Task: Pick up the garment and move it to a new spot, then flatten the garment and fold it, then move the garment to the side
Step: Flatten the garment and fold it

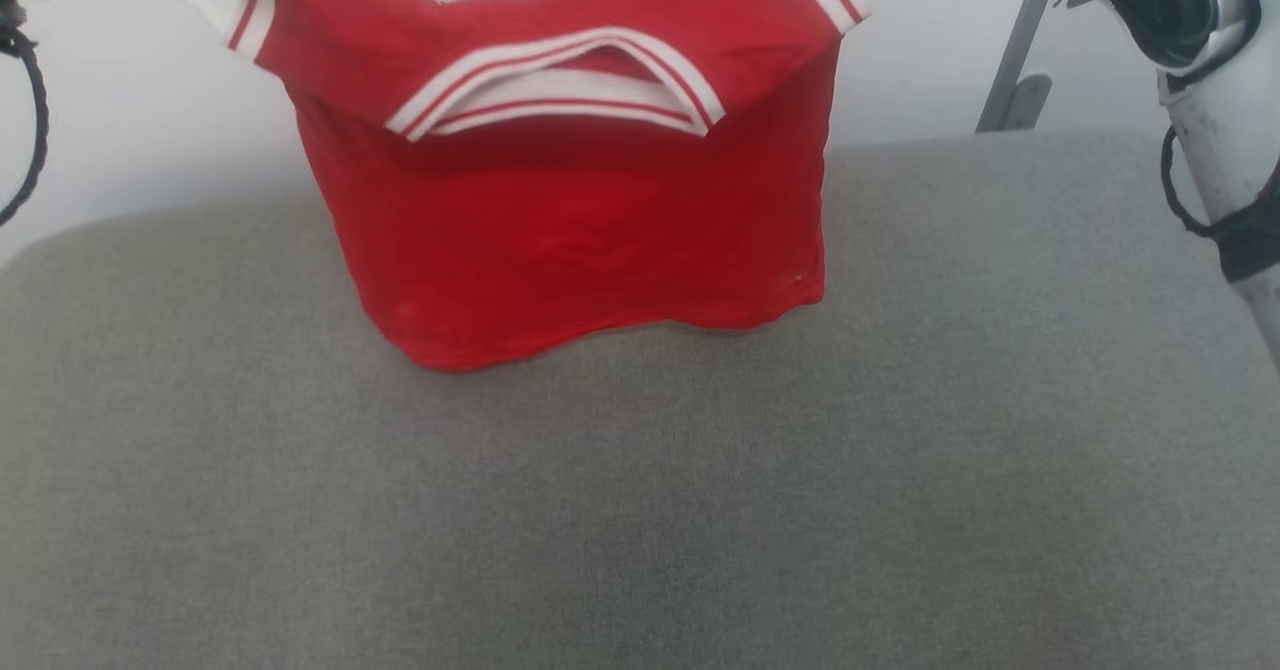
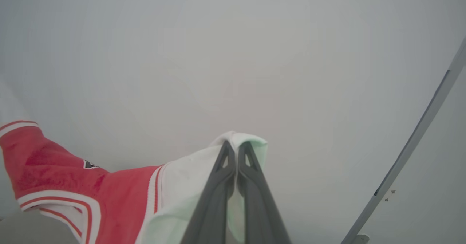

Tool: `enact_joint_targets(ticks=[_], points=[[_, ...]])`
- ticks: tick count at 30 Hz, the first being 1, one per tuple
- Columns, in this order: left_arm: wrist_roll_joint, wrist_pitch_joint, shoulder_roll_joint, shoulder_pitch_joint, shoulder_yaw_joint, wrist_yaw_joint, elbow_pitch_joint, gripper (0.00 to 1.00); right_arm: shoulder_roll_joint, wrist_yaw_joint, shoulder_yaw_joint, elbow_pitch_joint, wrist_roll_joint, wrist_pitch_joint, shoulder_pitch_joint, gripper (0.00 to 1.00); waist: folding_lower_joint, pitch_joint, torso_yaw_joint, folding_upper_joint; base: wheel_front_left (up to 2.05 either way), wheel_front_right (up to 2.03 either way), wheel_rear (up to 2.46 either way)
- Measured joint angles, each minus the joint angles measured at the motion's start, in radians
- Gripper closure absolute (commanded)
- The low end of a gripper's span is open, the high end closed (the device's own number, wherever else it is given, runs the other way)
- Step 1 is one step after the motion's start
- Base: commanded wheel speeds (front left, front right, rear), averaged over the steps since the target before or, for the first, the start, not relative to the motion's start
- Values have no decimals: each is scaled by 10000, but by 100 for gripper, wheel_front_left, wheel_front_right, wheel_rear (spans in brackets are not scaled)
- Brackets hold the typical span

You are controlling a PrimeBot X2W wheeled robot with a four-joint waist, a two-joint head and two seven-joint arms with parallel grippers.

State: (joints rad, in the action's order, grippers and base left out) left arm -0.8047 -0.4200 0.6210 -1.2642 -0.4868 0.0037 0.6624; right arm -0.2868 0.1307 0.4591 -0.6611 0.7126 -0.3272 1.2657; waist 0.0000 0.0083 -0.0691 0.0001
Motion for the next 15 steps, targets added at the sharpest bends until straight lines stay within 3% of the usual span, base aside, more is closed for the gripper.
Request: enact_joint_targets(ticks=[7, 15], points=[[320, 1271, -324, -1183, 59, -226, 734, 100, -17, 2, 512, -1231, -403, 1239, 1217, 100, 0, 940, 26, 0, 0, 0, 0], [1390, 3737, -637, -3286, -77, -408, 1785, 100, 151, 2, 650, -2884, -1674, 3998, 3167, 100, 0, 2574, 138, -1, 0, 0, 0]])
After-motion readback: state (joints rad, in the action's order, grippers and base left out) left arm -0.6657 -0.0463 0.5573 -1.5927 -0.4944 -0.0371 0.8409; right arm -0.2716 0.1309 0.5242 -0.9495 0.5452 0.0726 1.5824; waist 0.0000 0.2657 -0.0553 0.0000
